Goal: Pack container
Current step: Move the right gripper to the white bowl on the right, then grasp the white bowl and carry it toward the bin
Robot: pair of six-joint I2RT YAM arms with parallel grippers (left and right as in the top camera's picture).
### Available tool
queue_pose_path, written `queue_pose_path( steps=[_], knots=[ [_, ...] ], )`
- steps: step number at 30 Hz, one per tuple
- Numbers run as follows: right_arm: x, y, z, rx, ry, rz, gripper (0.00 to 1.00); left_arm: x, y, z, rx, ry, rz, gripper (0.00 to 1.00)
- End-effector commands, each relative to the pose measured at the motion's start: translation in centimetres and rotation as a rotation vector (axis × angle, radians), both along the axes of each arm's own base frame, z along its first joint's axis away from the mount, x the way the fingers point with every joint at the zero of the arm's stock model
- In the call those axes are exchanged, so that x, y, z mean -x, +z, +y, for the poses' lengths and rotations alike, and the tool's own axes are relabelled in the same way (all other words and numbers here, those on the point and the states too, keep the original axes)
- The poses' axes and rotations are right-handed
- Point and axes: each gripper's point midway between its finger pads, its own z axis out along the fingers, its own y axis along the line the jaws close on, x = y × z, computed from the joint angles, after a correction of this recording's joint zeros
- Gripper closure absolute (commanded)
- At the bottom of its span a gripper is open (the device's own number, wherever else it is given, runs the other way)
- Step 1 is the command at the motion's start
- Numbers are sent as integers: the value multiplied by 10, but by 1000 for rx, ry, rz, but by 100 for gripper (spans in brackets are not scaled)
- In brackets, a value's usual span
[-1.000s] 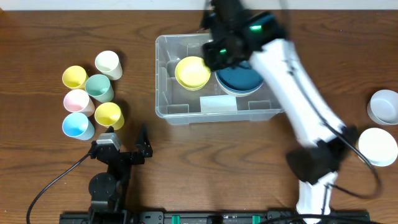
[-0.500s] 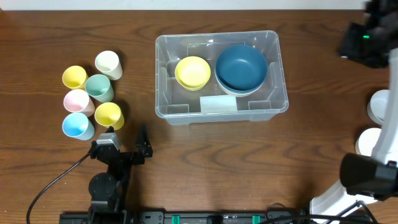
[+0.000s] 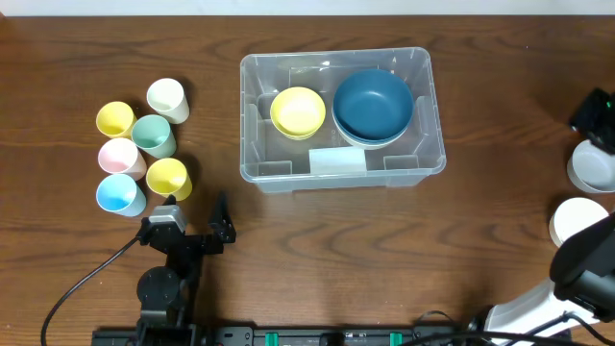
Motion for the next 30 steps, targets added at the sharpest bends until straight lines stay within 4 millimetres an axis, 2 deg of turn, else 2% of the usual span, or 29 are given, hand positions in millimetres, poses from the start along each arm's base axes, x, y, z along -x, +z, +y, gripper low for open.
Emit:
queue_pose_path(
  steps=[1,5,10,17,30],
  knots=[
    [20,-23,-22,-10,-80,31,49,1,-16,1,-15,1,45,2],
    [28,-46,-37,-31,-99,7,49,1,-16,1,-15,1,45,2],
    [15,-66,-28,-69,42,-77,54,1,-16,1,-15,1,45,2],
    [7,-81,-25,-24,193,-66,56,1,-16,1,-15,1,45,2],
    [1,-113,-31,-20,254,-30,55,1,-16,1,-15,1,45,2]
  ],
)
